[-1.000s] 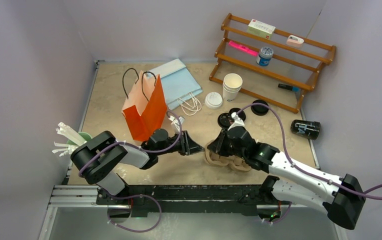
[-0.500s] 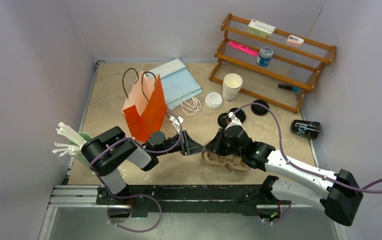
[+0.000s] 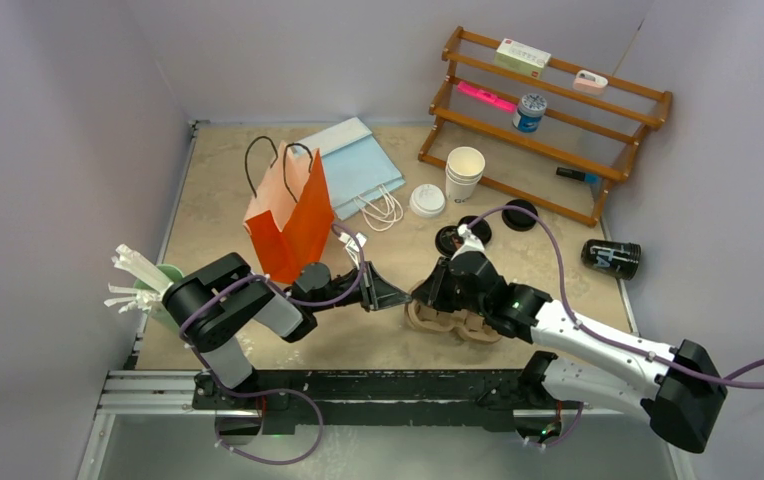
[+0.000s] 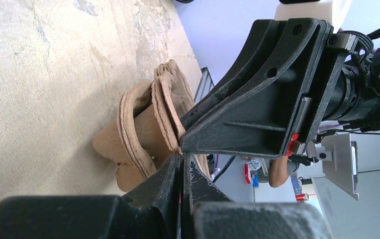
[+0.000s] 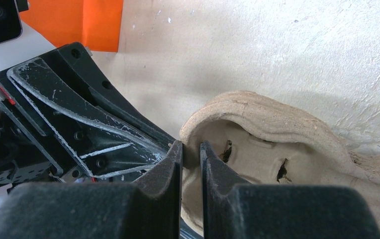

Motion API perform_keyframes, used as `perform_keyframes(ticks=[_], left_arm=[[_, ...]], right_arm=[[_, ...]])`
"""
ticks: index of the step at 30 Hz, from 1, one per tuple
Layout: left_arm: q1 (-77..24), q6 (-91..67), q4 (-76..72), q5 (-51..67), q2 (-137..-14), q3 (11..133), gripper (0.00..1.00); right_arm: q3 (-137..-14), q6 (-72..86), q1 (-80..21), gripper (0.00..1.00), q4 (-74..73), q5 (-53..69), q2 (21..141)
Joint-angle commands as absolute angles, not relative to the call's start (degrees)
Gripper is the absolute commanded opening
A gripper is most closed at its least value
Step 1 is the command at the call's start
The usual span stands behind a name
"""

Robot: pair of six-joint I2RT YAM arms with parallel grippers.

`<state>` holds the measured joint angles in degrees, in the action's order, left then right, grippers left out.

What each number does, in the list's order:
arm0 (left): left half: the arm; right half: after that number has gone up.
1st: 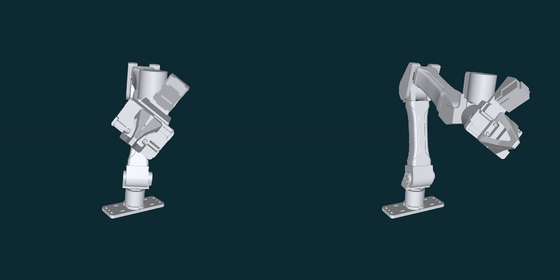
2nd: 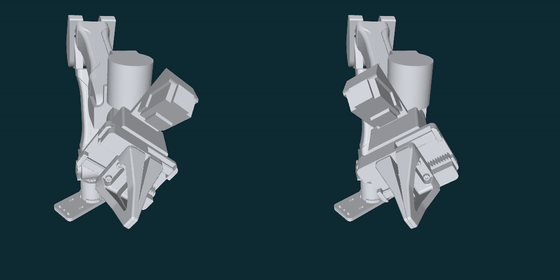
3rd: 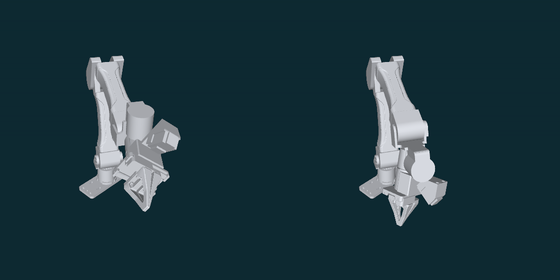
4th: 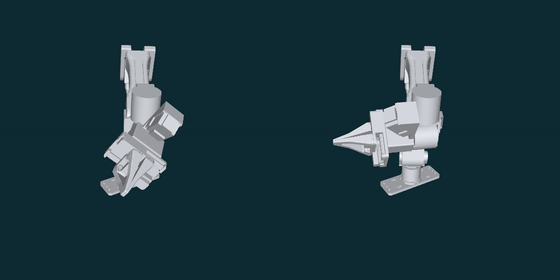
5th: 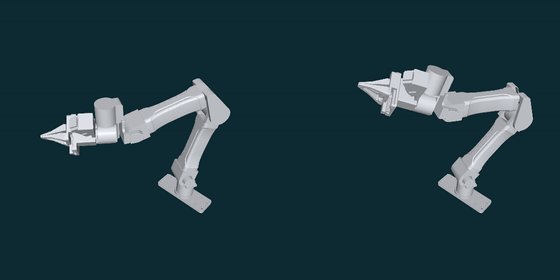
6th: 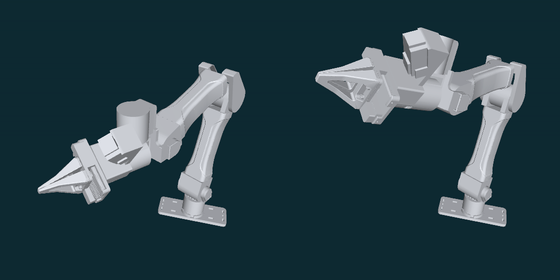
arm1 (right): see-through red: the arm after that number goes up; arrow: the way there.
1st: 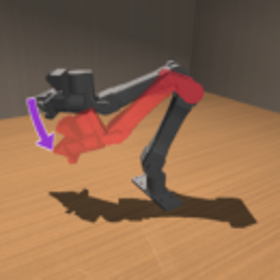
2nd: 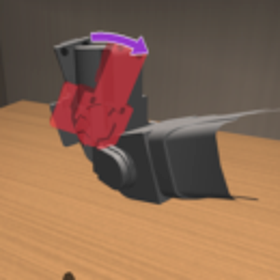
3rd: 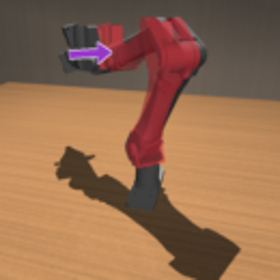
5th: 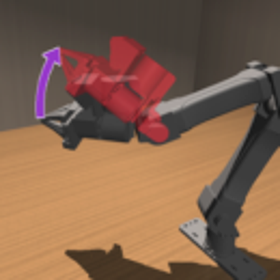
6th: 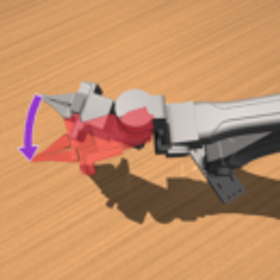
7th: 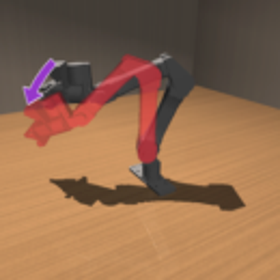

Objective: Pack the takeout coffee
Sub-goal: Pick up the cup tray from the cup tray.

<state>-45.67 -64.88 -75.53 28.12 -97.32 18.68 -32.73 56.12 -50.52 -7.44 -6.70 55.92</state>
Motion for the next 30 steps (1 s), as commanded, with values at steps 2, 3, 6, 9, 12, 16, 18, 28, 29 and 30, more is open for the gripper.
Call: perform_keyframes(ticks=[2,3,6,9,12,16,18,28,29,30], left_arm=[[-45.7,-62.6,-73.9,28.0,-98.2,19.1,0.0],[-45.7,-62.4,-73.5,27.9,-98.4,19.2,0.0],[-45.6,-60.9,-70.1,27.3,-98.7,19.9,0.0],[-45.8,-58.2,-64.0,26.7,-98.1,21.3,0.0],[-45.7,-54.9,-55.6,25.5,-96.6,23.2,0.0],[-45.7,-51.4,-48.1,23.5,-93.8,24.9,0.0],[-45.8,-50.4,-46.1,22.9,-92.3,25.4,0.0],[-46.1,-48.8,-42.4,22.3,-90.5,26.9,0.0],[-46.2,-48.9,-42.5,22.4,-90.7,26.9,0.0],[-46.3,-49.1,-42.8,22.4,-90.8,26.9,0.0]], right_arm=[[-33.8,57.3,-50.8,0.15,-4.4,-6.4,53.6],[-33.9,57.3,-50.8,0.16,-4.5,-6.5,53.4],[-34.5,57.3,-50.8,0.17,-5.5,-6.9,52.6],[-35.5,57.2,-50.8,0.19,-7.3,-7.8,51.9],[-36.3,57.0,-50.8,0.19,-9.0,-8.4,51.8],[-36.5,57.0,-50.8,0.21,-9.8,-8.5,51.8],[-37.0,57.0,-50.8,0.23,-10.4,-8.5,52.1],[-44.2,55.9,-50.8,0.62,-26.4,-15.6,53.5],[-44.7,56.0,-50.7,0.63,-28.6,-17.0,53.6],[-45.1,56.3,-50.8,0.71,-30.5,-18.3,53.7]])
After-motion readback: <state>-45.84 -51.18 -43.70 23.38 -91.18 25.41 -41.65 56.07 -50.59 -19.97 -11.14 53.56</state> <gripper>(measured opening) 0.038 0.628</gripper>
